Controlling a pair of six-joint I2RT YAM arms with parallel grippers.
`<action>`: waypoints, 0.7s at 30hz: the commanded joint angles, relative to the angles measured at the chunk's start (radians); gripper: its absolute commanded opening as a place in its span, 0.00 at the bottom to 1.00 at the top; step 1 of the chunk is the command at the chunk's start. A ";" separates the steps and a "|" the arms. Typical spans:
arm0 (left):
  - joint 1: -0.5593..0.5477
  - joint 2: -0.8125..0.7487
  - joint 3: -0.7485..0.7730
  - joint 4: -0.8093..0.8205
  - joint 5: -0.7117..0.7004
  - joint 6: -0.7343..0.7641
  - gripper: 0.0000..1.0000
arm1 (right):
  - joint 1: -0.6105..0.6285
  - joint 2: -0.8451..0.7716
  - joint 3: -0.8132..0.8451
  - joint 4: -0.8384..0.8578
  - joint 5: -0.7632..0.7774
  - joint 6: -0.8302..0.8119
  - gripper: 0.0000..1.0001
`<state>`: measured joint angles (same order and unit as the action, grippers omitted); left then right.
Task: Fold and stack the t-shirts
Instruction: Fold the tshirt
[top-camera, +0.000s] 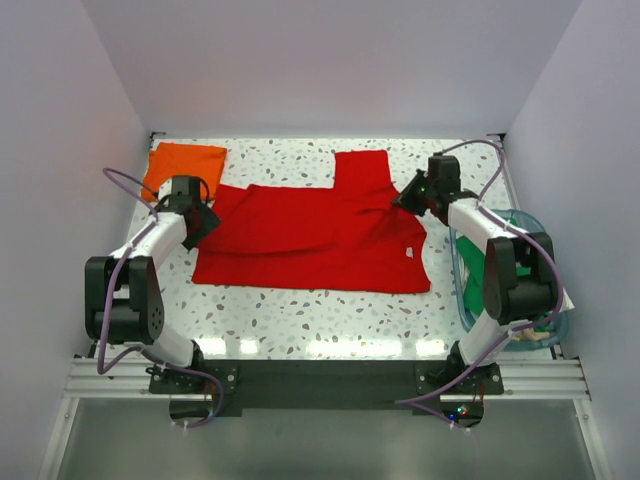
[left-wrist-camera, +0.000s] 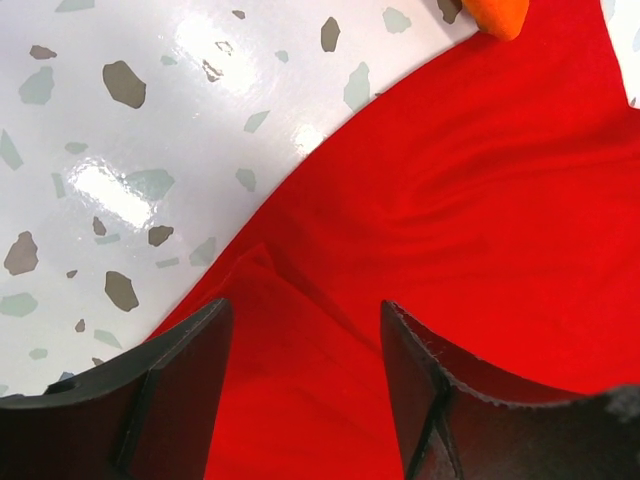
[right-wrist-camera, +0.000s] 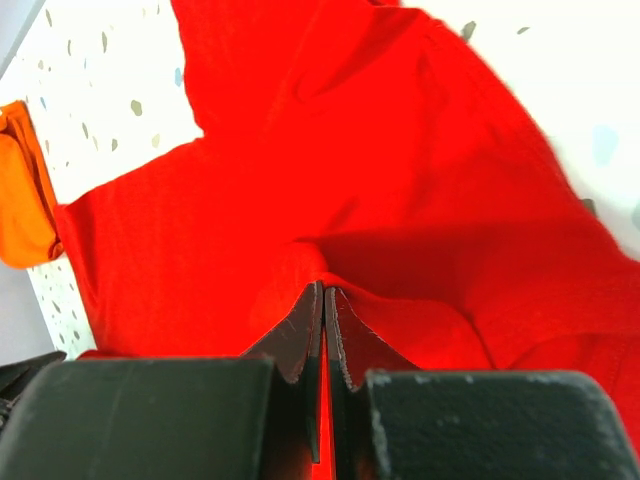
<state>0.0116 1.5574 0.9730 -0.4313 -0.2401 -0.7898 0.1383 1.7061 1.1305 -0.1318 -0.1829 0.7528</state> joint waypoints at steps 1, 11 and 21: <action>-0.002 -0.023 0.020 -0.006 -0.033 -0.003 0.67 | -0.016 0.001 -0.014 0.070 -0.010 0.013 0.00; 0.004 -0.079 0.003 -0.027 -0.041 0.007 0.81 | -0.028 0.026 -0.035 0.096 -0.016 0.017 0.00; 0.004 -0.095 -0.056 -0.021 -0.021 -0.029 0.85 | -0.043 0.046 -0.038 0.103 -0.021 0.019 0.00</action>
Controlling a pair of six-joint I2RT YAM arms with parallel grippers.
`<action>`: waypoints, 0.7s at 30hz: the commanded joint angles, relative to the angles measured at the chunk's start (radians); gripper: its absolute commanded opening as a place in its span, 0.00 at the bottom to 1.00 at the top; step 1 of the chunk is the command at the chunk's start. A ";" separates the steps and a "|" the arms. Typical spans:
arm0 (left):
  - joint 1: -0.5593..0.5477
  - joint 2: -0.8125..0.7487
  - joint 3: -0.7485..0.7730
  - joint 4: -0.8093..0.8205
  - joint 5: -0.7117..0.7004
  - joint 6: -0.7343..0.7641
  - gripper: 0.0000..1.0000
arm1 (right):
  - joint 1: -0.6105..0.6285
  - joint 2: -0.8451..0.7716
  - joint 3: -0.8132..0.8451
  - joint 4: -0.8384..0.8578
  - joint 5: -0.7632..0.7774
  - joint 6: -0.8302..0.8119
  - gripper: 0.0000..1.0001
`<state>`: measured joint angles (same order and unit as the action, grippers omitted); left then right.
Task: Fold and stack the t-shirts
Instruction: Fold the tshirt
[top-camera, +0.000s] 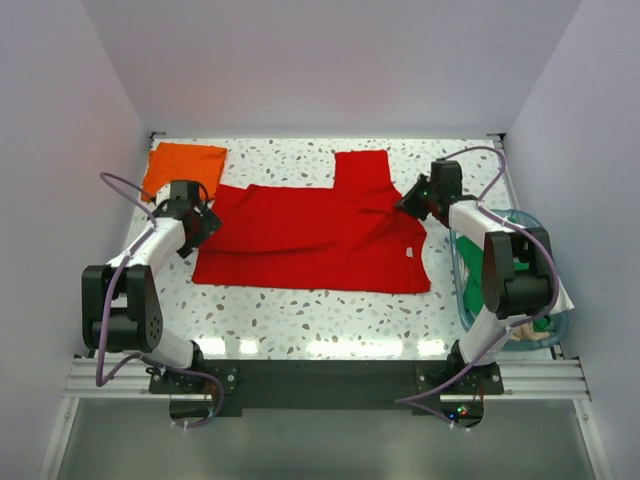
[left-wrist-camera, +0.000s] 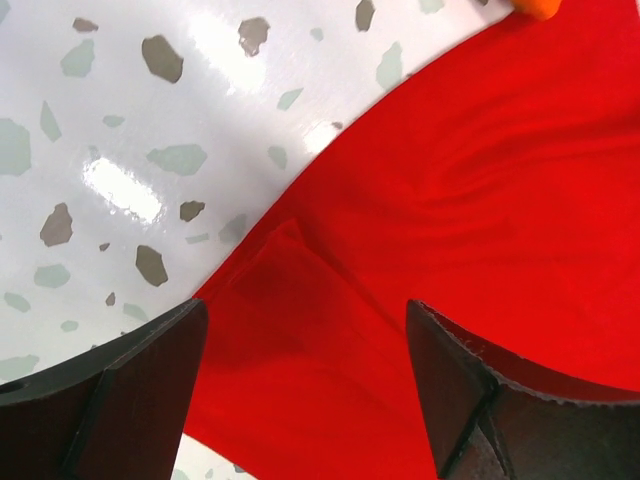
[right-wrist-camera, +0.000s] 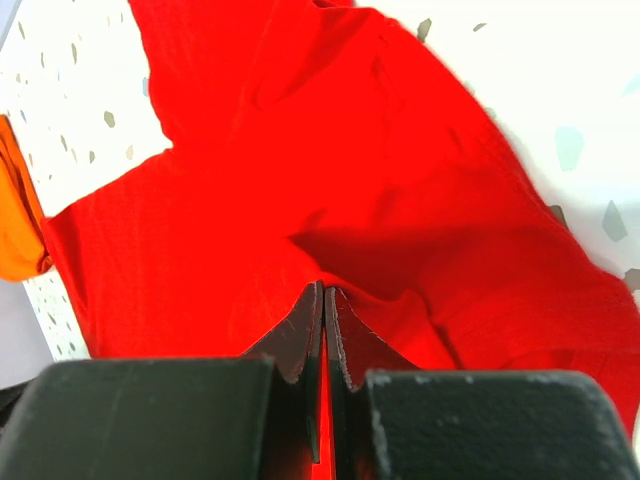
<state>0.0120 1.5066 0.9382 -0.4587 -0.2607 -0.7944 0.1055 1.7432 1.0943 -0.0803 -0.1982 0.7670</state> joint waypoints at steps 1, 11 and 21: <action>0.003 -0.045 -0.027 0.017 0.011 -0.026 0.86 | -0.010 0.007 -0.002 0.056 -0.010 0.003 0.00; 0.003 0.036 -0.029 0.127 0.090 -0.034 0.88 | -0.013 0.016 -0.007 0.076 -0.041 0.008 0.04; 0.005 0.142 0.077 0.221 0.146 -0.022 0.88 | -0.013 -0.089 0.021 -0.037 -0.032 -0.046 0.48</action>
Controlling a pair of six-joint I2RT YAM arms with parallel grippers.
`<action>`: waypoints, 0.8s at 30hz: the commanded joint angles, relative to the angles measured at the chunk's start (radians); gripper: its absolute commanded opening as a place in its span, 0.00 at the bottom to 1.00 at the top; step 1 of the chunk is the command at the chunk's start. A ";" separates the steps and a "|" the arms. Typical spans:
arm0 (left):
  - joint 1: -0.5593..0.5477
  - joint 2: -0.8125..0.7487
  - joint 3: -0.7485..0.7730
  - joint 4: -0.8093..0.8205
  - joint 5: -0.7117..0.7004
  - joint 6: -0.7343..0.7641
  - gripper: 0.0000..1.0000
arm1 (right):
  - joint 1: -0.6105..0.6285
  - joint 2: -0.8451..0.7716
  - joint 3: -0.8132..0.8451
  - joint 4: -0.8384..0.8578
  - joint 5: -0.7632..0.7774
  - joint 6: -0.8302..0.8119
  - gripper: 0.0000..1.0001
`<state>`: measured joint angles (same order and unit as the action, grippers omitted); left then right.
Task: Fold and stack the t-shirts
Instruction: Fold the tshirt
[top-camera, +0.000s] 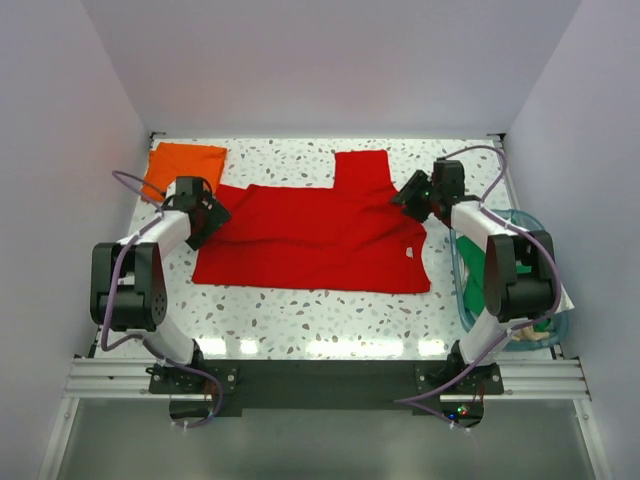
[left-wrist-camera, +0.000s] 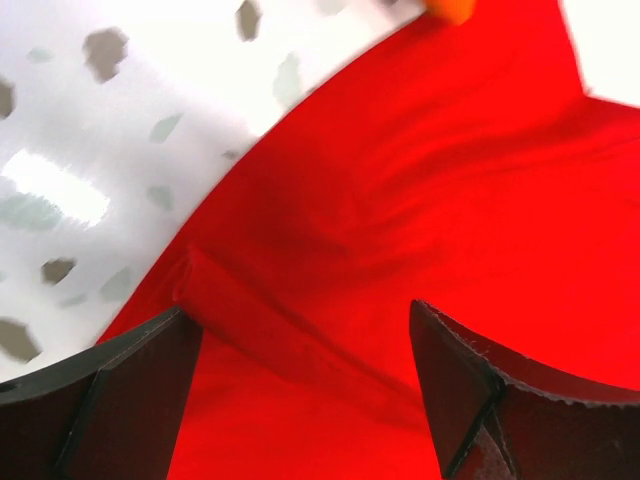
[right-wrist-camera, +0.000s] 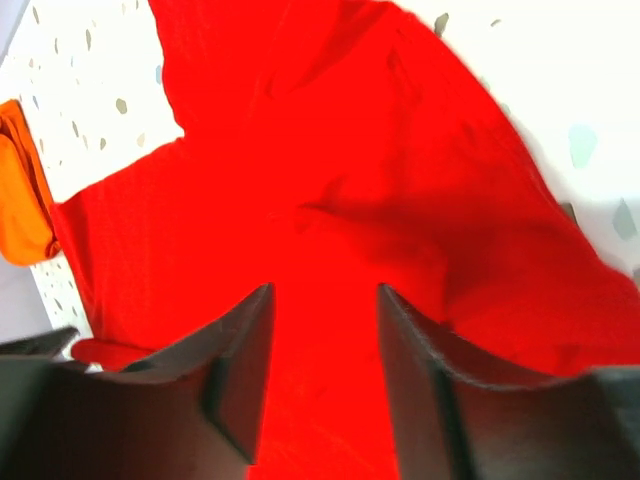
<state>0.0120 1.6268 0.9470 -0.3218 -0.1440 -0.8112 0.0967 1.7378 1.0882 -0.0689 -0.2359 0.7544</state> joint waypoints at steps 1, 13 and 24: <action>0.005 0.030 0.075 0.089 0.038 -0.008 0.88 | -0.006 -0.102 0.026 -0.063 0.009 -0.038 0.53; 0.003 -0.137 0.020 -0.011 -0.034 -0.091 0.84 | 0.001 -0.456 -0.249 -0.285 0.122 -0.067 0.56; 0.002 -0.485 -0.375 -0.019 -0.103 -0.152 0.74 | 0.015 -0.682 -0.502 -0.436 0.184 -0.043 0.52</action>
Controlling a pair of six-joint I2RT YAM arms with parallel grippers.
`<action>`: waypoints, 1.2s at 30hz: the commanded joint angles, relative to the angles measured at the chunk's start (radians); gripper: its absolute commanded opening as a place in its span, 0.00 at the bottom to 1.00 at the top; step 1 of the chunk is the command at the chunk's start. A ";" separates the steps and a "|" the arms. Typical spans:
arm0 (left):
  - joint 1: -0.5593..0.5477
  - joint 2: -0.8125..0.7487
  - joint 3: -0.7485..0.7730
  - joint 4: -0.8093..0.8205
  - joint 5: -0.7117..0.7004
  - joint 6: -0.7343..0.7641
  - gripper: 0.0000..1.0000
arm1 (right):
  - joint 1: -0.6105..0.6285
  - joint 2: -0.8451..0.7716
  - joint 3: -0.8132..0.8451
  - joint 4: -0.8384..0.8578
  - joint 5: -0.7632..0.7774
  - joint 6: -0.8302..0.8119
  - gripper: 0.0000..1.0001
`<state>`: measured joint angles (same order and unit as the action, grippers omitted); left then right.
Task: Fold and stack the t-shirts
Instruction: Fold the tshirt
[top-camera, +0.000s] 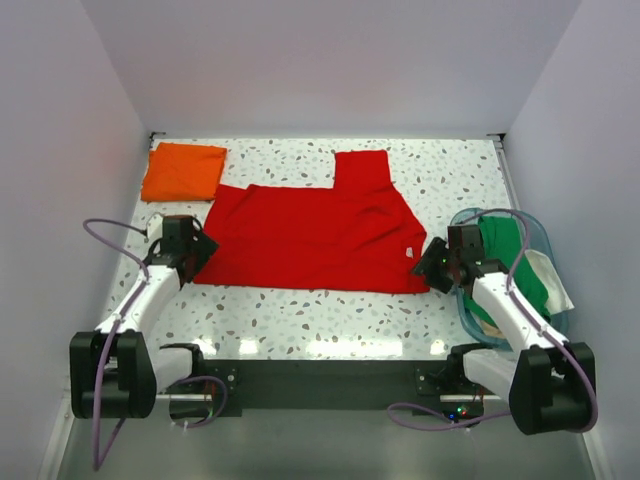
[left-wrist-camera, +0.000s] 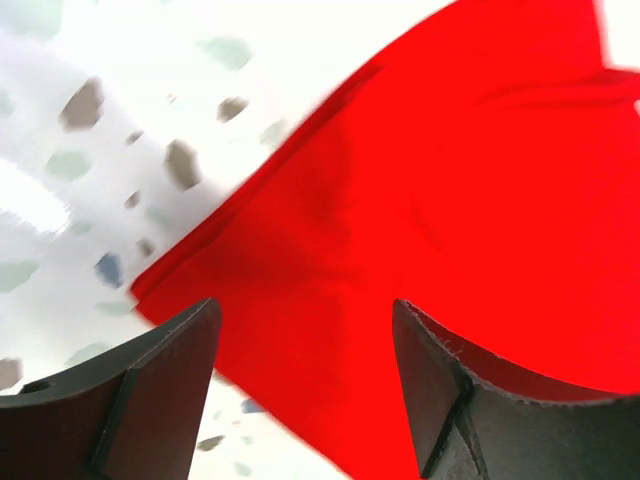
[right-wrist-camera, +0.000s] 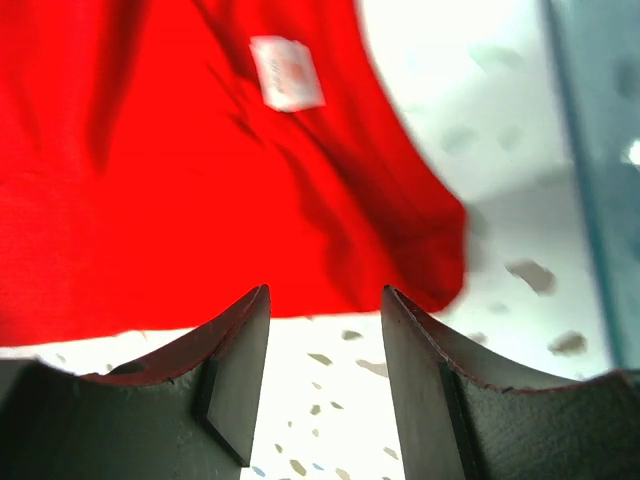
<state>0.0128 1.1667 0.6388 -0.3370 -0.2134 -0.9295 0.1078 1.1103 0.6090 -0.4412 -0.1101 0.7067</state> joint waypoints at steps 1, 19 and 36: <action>0.001 -0.035 -0.082 -0.002 -0.034 -0.038 0.73 | 0.004 -0.062 -0.034 -0.073 0.064 0.007 0.52; -0.002 0.077 -0.145 0.041 -0.080 -0.026 0.61 | 0.004 0.072 -0.068 0.029 0.128 0.008 0.43; 0.001 0.005 -0.123 -0.026 -0.118 -0.012 0.00 | 0.003 -0.174 0.003 -0.192 0.145 -0.024 0.00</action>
<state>0.0124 1.2282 0.5087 -0.3134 -0.3023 -0.9470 0.1158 1.0096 0.5606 -0.5400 0.0051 0.6971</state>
